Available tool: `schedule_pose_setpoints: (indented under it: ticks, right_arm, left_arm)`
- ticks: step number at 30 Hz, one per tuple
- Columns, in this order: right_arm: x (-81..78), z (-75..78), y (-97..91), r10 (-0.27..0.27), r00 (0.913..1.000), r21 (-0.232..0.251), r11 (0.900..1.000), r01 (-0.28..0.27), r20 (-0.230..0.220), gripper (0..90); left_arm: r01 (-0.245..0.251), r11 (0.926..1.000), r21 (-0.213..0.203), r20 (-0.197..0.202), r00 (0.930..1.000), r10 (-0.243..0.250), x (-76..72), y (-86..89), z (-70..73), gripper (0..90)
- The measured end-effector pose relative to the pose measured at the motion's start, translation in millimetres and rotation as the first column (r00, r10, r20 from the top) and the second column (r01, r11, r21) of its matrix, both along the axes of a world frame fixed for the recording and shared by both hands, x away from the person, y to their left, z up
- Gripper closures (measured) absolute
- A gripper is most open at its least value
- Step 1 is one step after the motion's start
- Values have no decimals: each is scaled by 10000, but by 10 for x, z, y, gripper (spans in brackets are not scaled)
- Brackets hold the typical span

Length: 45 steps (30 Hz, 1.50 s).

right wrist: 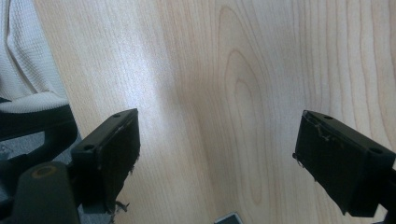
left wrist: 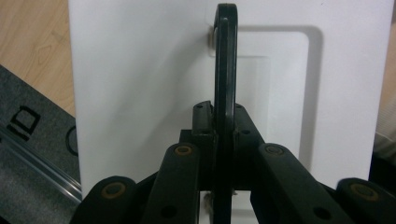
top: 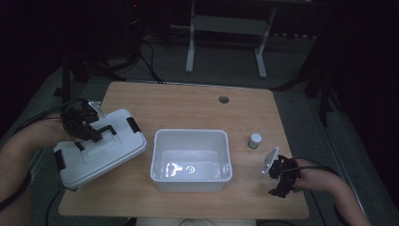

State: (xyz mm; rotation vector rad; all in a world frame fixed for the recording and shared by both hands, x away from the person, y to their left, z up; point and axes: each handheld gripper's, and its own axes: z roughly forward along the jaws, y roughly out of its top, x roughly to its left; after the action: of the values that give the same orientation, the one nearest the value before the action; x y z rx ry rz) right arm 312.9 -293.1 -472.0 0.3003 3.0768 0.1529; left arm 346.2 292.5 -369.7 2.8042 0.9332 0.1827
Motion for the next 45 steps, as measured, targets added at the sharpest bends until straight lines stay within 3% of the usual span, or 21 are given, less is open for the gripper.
schedule_pose_setpoints:
  ticks: [4, 11, 19, 22, 25, 28, 38, 45]
  right_arm:
    - [-8, -23, -22, -44, 10000, 35, 10000, 44, -5, 139]
    - [-11, -55, -65, -196, 9998, 52, 9998, 197, -68, 138]
    - [-5, -113, -87, -48, 10000, 105, 9999, 48, 70, 132]
    - [11, -123, -89, -244, 9997, 203, 9995, 246, -96, 131]
    - [25, -129, -89, -460, 9989, 268, 9986, 460, -21, 131]
    - [23, -146, -85, -384, 9991, 242, 9990, 388, -161, 133]
    - [23, -132, -87, -174, 9998, 281, 9995, 176, -56, 133]
    - [36, -149, -90, -274, 9993, 194, 9994, 280, -273, 131]
  left_arm:
    - [-13, 10000, 74, -260, 9997, 15, 76, 3, -202, 837]
    - [-86, 9995, -309, -421, 9991, 73, 215, -44, -467, 836]
    - [3, 9999, -146, -640, 9979, -12, 362, -158, -739, 835]
    - [52, 10000, -80, -698, 9975, -57, 395, -188, -799, 835]
    - [-11, 9998, -177, -512, 9987, 1, 428, -207, -851, 835]
    - [-45, 9994, -348, -442, 9990, 30, 458, -213, -882, 835]
    - [-242, 9976, -649, -708, 9973, 196, 522, -223, -1041, 834]
    - [-323, 9965, -774, -881, 9958, 255, 536, -206, -1129, 835]
